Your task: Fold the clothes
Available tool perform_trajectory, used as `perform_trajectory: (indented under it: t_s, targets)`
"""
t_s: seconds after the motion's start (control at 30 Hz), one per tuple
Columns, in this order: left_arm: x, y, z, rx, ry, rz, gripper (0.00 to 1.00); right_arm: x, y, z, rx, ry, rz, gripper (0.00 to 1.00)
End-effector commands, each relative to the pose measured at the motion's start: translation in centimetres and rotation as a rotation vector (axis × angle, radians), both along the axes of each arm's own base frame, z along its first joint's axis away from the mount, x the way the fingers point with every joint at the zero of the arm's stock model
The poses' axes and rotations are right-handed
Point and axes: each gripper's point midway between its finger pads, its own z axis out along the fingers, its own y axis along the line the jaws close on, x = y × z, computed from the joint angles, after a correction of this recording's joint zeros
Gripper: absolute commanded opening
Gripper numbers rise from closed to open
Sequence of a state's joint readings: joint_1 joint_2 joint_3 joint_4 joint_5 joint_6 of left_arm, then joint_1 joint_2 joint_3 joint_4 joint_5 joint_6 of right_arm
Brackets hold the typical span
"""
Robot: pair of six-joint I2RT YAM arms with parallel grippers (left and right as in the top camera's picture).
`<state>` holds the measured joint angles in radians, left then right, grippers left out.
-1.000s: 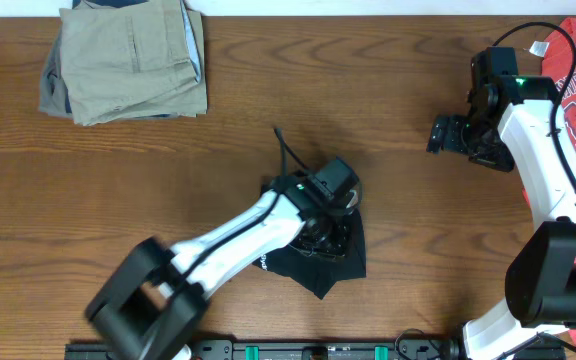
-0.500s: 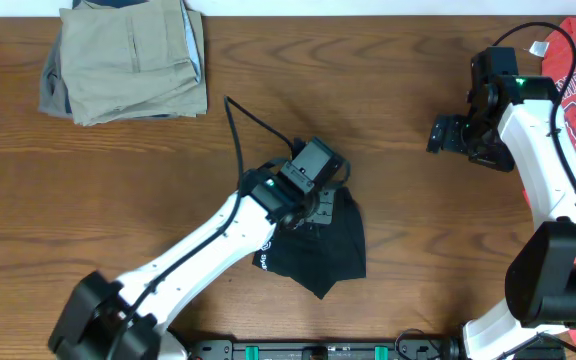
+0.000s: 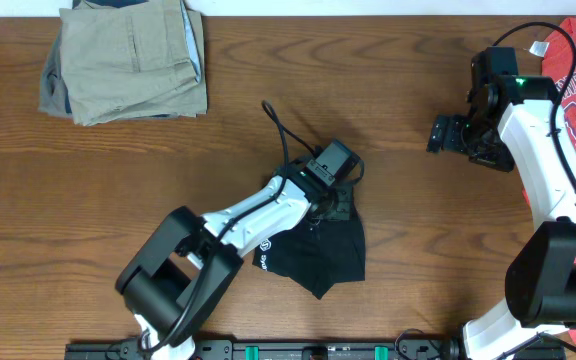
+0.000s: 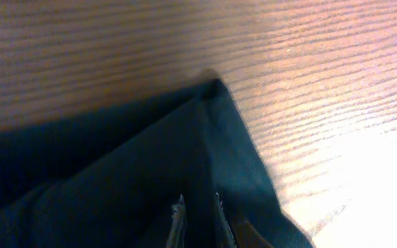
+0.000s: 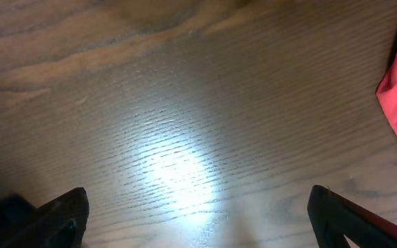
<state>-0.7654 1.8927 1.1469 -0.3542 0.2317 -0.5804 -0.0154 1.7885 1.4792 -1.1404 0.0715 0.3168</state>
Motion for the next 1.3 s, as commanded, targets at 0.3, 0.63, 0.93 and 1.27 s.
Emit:
perform_trajectory:
  t_s: [0.3,0.63,0.93,1.27]
  targets:
    - [-1.9,-3.2,1.9,-0.177,0.066,-0.17,0.17,0.3,0.0,0.9,-0.005,-0.026,0.017,0.99]
    - [-3.1,-2.7,12.1,-0.311,-0.08,-0.302,0.54,0.3,0.0,0.9,-0.005,-0.027,0.017,0.99]
    - [-0.2,10.6,17.4,-0.113,-0.205,0.001,0.98,0.3,0.0,0.9,-0.005,-0.027,0.017,0.99]
    - [0.4,21.0,15.1,0.124,-0.144,0.231,0.98,0.3,0.0,0.9,-0.005,-0.026,0.017,0.99]
